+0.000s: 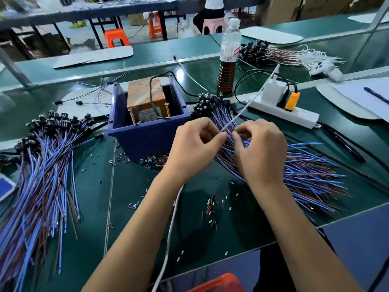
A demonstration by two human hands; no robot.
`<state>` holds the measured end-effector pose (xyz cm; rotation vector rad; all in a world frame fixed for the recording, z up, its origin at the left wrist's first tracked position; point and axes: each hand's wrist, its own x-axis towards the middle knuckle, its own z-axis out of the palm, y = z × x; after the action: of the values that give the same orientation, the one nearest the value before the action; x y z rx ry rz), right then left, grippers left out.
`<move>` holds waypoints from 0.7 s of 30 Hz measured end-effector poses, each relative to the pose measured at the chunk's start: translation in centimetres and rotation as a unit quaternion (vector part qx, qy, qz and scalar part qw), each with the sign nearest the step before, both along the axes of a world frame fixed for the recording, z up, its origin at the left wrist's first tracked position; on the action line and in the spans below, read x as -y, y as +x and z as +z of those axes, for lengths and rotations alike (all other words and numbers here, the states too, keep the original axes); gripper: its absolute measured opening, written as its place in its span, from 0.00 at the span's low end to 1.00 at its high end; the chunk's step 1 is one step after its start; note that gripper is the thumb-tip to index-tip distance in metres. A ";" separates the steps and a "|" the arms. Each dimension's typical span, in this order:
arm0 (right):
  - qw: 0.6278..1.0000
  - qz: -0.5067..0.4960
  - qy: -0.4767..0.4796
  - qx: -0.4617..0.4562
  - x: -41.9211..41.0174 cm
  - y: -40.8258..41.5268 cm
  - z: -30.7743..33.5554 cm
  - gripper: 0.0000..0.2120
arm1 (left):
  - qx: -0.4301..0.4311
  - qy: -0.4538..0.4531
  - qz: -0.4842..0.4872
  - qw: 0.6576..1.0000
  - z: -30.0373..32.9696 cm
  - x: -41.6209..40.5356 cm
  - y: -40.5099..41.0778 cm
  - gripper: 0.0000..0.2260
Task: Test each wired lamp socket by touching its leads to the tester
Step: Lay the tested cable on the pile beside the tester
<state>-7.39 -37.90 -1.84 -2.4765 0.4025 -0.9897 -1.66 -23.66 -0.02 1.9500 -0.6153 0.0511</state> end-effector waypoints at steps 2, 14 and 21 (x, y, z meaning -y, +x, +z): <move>0.997 0.063 0.015 0.047 -1.7 -0.3 0.9 0.02 | 0.091 -0.061 -0.007 0.994 -0.3 -2.4 -1.1 0.10; 0.882 0.398 -0.158 -0.199 -18.3 2.1 2.3 0.07 | 0.125 0.273 0.500 0.812 -1.9 -18.9 4.0 0.09; 0.835 0.412 -0.169 -0.323 -24.2 5.4 0.1 0.12 | -0.023 0.378 0.502 0.777 -3.3 -22.2 5.1 0.15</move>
<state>-1.99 -13.75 -1.77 -2.7857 -0.6879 0.1639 3.46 -1.44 -3.37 2.8476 0.6316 0.4819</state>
